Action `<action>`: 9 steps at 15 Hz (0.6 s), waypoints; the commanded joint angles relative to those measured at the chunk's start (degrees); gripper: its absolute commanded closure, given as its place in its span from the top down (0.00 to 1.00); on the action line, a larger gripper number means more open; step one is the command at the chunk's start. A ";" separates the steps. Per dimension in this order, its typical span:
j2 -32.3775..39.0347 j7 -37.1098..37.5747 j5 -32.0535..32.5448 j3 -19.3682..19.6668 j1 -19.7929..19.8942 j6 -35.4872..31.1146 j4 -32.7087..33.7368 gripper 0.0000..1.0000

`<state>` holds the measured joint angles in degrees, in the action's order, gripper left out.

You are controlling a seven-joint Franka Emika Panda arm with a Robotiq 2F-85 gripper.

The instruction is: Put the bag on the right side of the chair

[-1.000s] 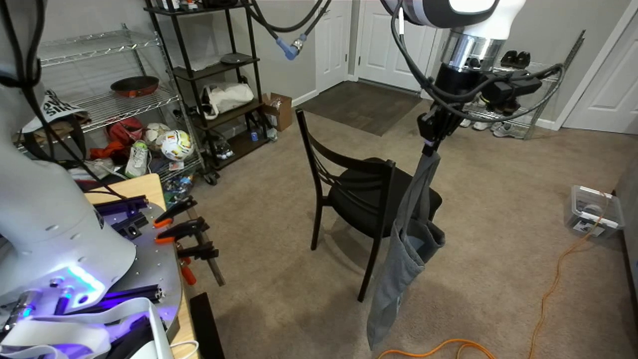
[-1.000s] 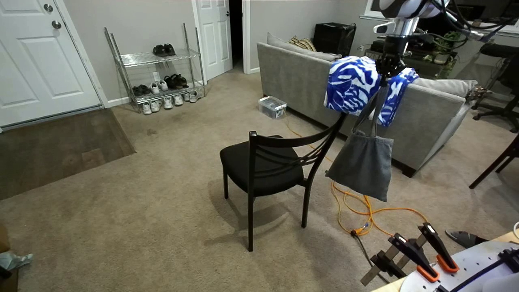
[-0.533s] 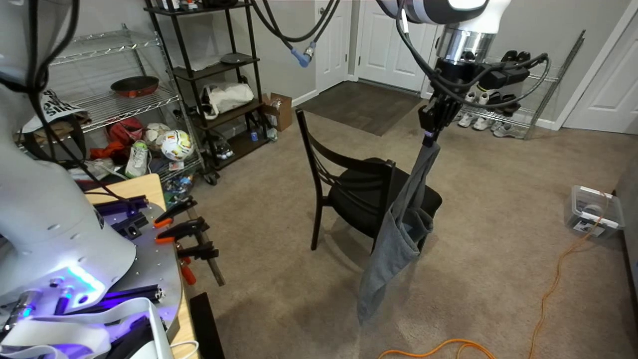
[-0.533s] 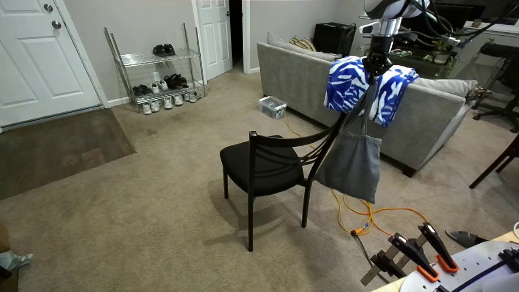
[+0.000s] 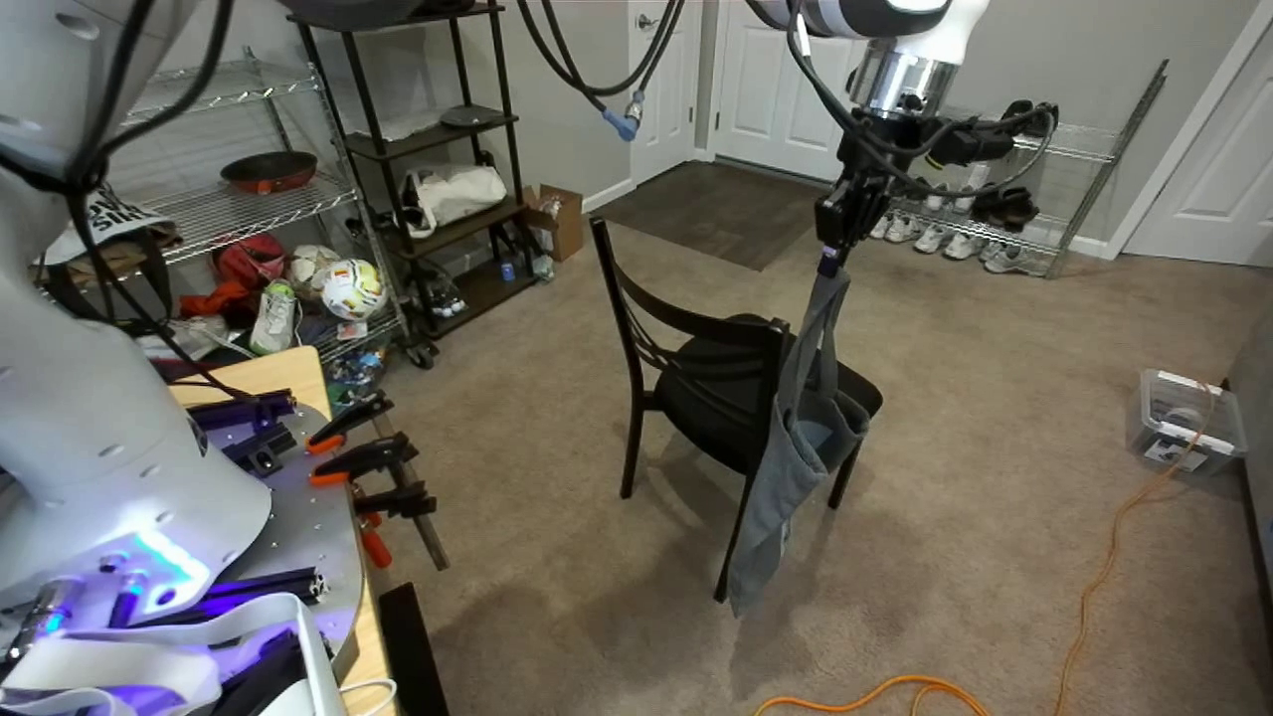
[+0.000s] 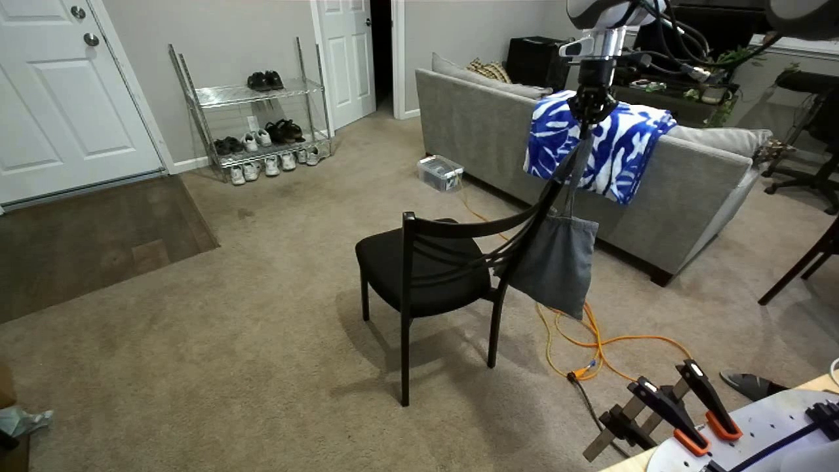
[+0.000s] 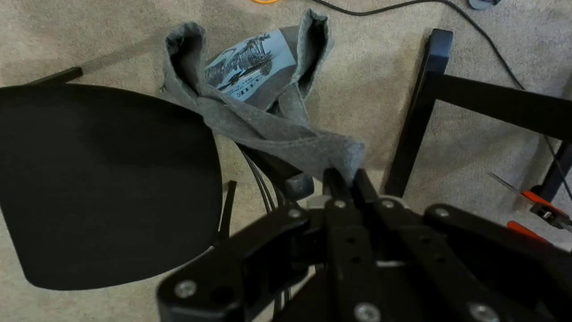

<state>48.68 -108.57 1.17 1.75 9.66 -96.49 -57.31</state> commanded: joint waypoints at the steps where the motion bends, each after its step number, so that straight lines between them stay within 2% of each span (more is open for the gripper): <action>1: 2.26 0.80 2.21 -0.80 -1.17 4.51 5.71 0.02; 9: 5.88 -0.77 2.39 -0.34 -3.75 9.61 11.33 0.02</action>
<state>53.02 -108.57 2.73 1.22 6.44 -89.36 -49.16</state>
